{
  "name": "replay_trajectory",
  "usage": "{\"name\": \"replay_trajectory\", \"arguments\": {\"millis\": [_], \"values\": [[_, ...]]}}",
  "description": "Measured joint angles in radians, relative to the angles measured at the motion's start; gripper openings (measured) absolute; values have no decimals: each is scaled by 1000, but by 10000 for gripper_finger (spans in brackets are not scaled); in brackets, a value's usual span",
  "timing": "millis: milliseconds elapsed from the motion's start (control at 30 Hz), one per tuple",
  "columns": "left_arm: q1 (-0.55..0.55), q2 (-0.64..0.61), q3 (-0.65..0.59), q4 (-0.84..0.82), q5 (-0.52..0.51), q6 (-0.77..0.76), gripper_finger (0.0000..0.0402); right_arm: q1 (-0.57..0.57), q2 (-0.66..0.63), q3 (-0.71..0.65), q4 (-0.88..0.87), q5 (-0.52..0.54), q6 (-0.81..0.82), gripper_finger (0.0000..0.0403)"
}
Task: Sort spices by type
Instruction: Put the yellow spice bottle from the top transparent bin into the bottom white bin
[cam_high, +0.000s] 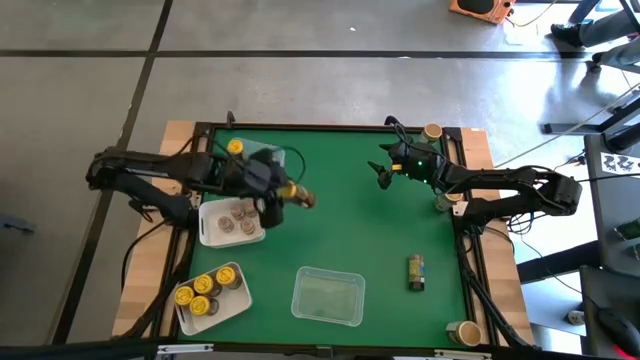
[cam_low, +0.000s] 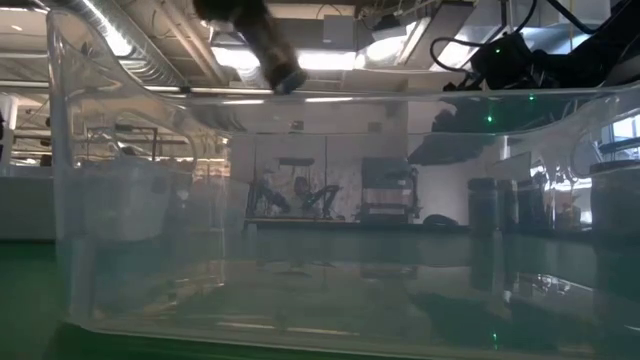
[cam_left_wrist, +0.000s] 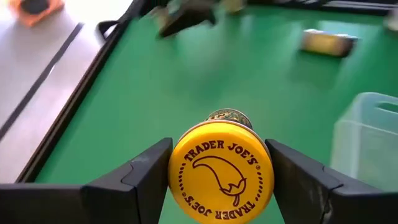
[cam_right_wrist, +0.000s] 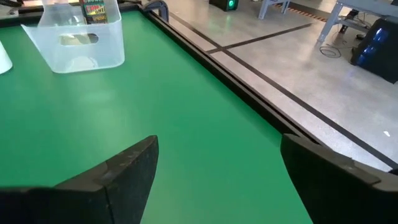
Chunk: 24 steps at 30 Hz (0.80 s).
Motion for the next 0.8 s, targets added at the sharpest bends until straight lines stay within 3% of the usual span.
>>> {"name": "replay_trajectory", "arguments": {"millis": [233,400,567,800], "values": [[-140,106,0,143,3,48,235,-1,0,0,0,0,1,337],[-247,179,68,114,3,-37,235,-1,0,0,-5,0,2,337],[-377,226,159,-4,-23,-220,235,-1,0,0,-20,-40,25,337],[-555,231,182,-130,-31,-630,235,0,0,0,-14,-60,27,337]]}}
